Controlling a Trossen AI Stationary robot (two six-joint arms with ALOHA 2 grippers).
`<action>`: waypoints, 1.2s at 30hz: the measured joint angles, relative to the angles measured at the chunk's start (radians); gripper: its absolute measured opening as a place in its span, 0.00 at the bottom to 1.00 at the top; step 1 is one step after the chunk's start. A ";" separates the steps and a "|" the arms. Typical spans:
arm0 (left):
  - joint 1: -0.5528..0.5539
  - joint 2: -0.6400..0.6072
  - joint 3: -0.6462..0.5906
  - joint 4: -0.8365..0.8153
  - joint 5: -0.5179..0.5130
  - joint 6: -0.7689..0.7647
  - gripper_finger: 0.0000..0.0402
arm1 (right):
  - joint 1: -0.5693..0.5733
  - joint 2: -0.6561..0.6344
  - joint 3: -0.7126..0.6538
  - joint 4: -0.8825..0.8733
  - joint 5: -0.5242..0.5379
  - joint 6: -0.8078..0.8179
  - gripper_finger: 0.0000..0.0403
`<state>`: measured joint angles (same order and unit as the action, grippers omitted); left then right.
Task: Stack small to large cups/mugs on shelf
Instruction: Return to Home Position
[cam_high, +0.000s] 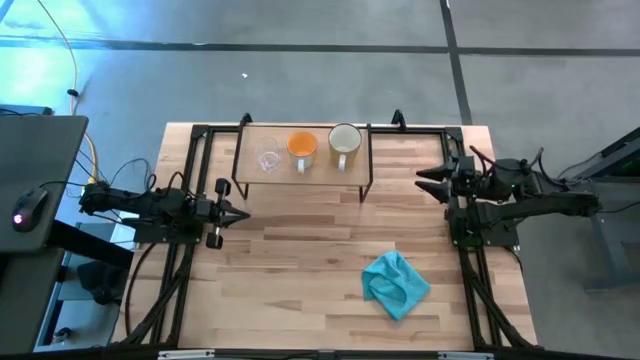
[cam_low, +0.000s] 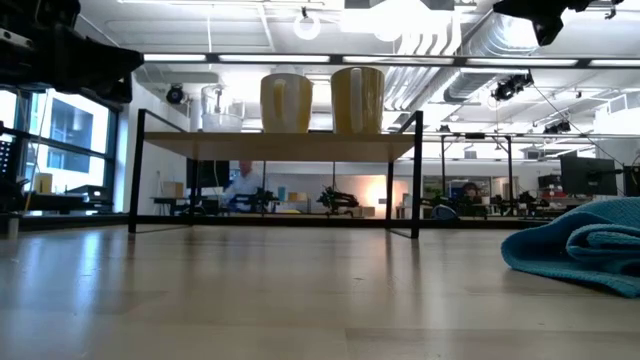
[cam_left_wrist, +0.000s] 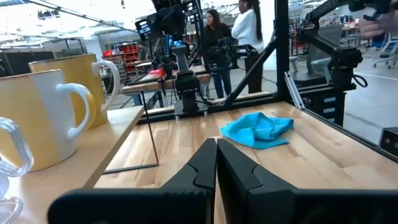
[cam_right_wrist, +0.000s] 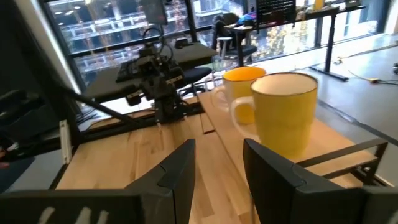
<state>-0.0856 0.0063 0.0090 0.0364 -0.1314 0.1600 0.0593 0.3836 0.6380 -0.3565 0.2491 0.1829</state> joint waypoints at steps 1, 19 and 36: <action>0.000 0.000 0.000 0.000 0.000 0.000 0.01 | 0.000 0.000 0.000 -0.003 -0.011 0.001 0.31; 0.000 0.000 0.000 0.000 0.000 -0.001 0.01 | 0.001 -0.132 -0.309 0.325 -0.127 -0.070 0.31; 0.000 0.000 0.000 0.000 0.000 -0.001 0.01 | 0.000 -0.241 -0.589 0.788 -0.198 -0.139 0.31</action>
<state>-0.0855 0.0060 0.0090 0.0368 -0.1311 0.1589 0.0597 0.1429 0.0486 0.4313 0.0507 0.0441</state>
